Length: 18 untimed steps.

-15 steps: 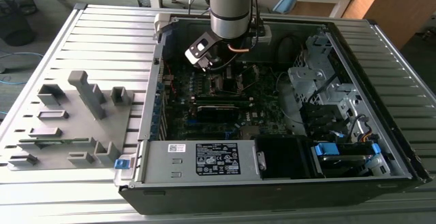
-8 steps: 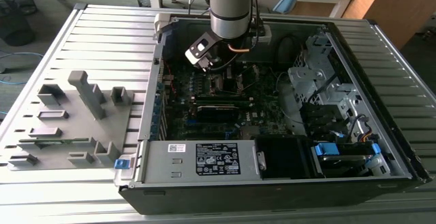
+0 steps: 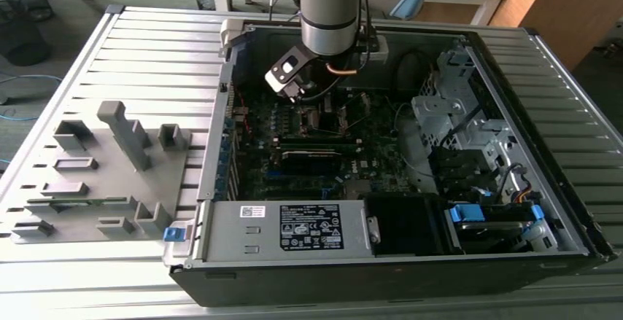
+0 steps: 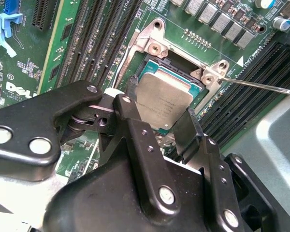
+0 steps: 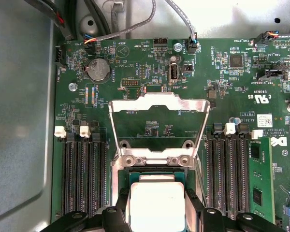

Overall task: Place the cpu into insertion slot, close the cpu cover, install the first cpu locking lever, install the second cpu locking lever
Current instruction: 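Place the cpu into insertion slot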

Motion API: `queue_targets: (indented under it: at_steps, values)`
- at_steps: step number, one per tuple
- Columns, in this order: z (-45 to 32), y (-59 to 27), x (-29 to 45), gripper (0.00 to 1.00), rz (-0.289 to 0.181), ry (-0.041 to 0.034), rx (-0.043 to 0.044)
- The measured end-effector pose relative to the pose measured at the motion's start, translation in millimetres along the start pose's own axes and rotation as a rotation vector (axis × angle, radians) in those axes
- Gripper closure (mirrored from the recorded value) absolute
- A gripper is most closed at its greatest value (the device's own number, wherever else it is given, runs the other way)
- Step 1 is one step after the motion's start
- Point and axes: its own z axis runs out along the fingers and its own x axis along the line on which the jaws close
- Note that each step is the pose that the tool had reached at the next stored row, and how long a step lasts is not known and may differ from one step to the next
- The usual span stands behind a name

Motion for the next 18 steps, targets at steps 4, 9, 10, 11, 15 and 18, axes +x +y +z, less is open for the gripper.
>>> queue_targets:
  at_steps: [4, 9, 10, 11, 15, 18]
  values:
    - [0.1, 0.2, 0.0, 0.46, -0.001, -0.0001, 0.0001]
    - [0.3, 0.2, 0.0, 0.46, -0.002, 0.0002, 0.0000]
    - [0.6, 0.2, 0.0, 0.46, -0.002, 0.0005, -0.0002]
    - [0.8, 0.2, 0.0, 0.46, -0.002, 0.0004, 0.0000]
    - [1.2, 0.1, 0.0, 0.46, -0.002, 0.0002, 0.0001]
    - [1.7, 0.1, 0.0, 0.46, -0.002, 0.0003, 0.0000]
